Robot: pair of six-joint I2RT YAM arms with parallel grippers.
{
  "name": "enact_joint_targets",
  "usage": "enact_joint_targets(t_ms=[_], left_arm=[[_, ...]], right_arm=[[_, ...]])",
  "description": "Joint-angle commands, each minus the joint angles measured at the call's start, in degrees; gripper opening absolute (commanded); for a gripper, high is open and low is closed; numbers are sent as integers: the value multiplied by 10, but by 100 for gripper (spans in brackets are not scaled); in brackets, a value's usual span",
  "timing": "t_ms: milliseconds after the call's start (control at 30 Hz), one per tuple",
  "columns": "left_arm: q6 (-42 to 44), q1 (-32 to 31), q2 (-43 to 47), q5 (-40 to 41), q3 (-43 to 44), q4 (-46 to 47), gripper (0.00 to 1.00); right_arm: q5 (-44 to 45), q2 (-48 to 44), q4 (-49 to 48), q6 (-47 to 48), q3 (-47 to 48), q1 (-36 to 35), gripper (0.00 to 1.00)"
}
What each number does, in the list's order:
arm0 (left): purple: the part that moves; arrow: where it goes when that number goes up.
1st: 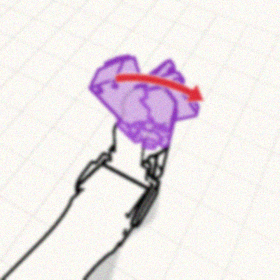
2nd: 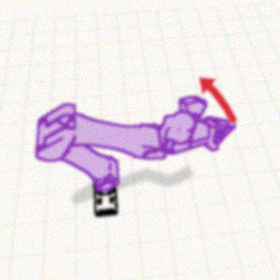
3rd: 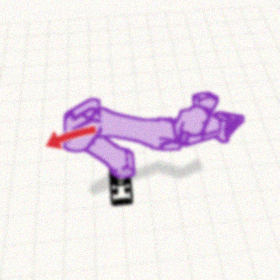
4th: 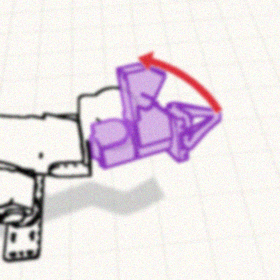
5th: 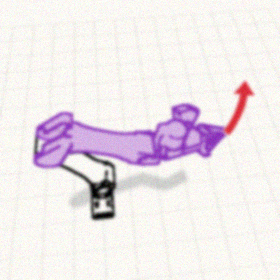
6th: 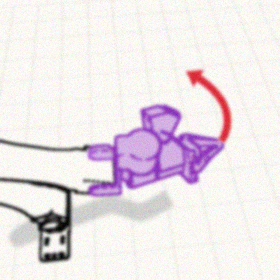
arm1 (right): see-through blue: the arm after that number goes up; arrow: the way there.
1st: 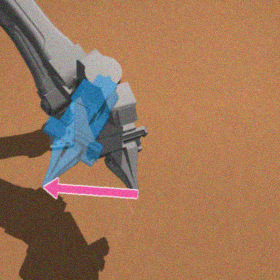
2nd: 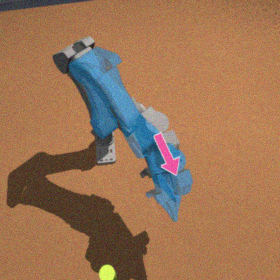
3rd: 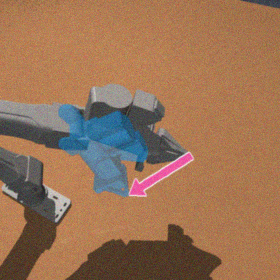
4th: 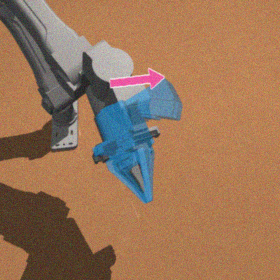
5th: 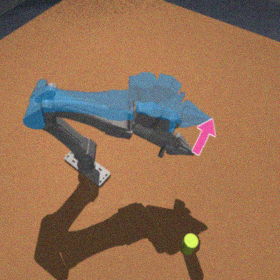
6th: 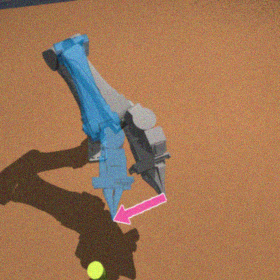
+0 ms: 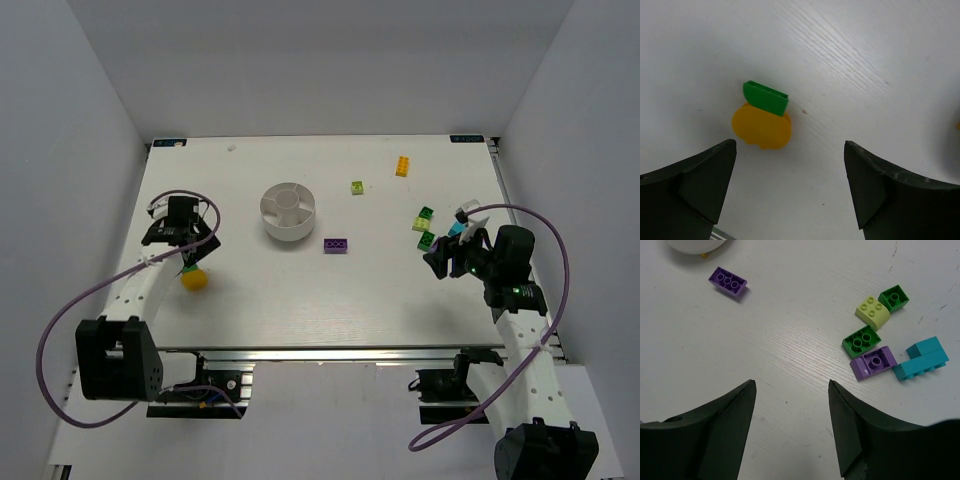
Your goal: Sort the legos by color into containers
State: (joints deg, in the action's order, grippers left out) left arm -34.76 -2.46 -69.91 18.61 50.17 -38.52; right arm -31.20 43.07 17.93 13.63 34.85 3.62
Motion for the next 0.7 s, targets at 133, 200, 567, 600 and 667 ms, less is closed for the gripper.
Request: enact_joint_targets(t_ms=[133,200,567,600,667], left_arm=[[-25,3,-123,93,84,-83,98],[-15,3,-154,94,93,-89,98],[49,14,-170,80,72,-58,98],[51,22,-177,74,74,-53,98],[57,27,-198,56,77,-50,98]], right_arm=[[4,-1,0,-18,31,-3,66],[7,-2,1,-18,30,-2,66],[28,13,15,-14,47,-9,68],[28,14,17,-14,47,-8,68],[26,17,17,-14,47,-10,68]])
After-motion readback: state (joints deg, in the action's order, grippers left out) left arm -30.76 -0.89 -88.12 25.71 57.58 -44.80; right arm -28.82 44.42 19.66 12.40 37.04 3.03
